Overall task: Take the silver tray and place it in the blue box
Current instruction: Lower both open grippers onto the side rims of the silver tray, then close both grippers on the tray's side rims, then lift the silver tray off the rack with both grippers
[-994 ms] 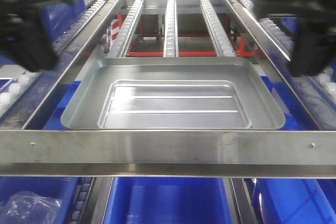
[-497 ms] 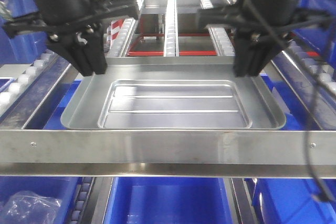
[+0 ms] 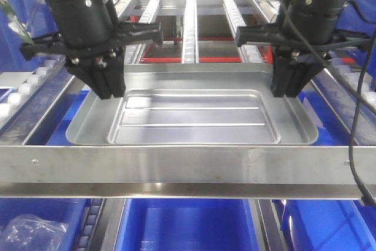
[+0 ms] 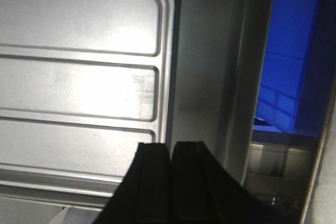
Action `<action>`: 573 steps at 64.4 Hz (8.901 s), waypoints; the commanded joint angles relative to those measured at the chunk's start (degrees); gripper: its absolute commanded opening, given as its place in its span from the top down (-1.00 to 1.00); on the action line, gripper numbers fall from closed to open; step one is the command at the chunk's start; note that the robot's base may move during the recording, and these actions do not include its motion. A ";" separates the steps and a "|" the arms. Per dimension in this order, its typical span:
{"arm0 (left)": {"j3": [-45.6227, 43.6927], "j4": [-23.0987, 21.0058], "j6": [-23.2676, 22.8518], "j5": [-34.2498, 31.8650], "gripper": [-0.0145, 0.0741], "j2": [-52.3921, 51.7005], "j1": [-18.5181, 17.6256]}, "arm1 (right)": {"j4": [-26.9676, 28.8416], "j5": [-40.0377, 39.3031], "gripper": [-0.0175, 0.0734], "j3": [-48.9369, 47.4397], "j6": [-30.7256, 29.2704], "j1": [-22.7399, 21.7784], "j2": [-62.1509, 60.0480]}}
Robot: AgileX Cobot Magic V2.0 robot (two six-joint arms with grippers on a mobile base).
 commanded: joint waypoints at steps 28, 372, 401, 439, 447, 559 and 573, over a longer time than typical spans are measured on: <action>-1.78 -3.85 7.63 -4.18 0.69 -1.30 4.75 | -0.61 -6.77 0.49 -1.96 -0.83 -0.13 0.20; -9.19 -2.34 7.32 -0.21 0.71 8.57 2.75 | 0.28 -8.82 0.49 -1.93 0.28 -0.20 4.00; -9.19 -2.34 7.32 -0.21 0.70 8.57 2.75 | 0.28 -8.74 0.49 -1.98 0.28 -0.20 4.00; -13.75 -0.31 3.09 8.62 0.71 1.40 2.41 | 0.04 0.59 0.49 -5.87 6.60 1.73 -3.42; -13.75 1.58 2.96 11.11 0.71 -2.57 0.21 | -0.61 2.34 0.49 -5.33 9.77 3.80 -6.00; 12.41 9.85 -19.72 8.93 0.71 -26.72 -19.55 | -11.27 -0.33 0.49 21.09 31.82 21.68 -33.64; 12.41 9.05 -19.72 9.04 0.71 -26.72 -19.55 | -11.22 2.03 0.49 21.09 31.82 21.68 -33.64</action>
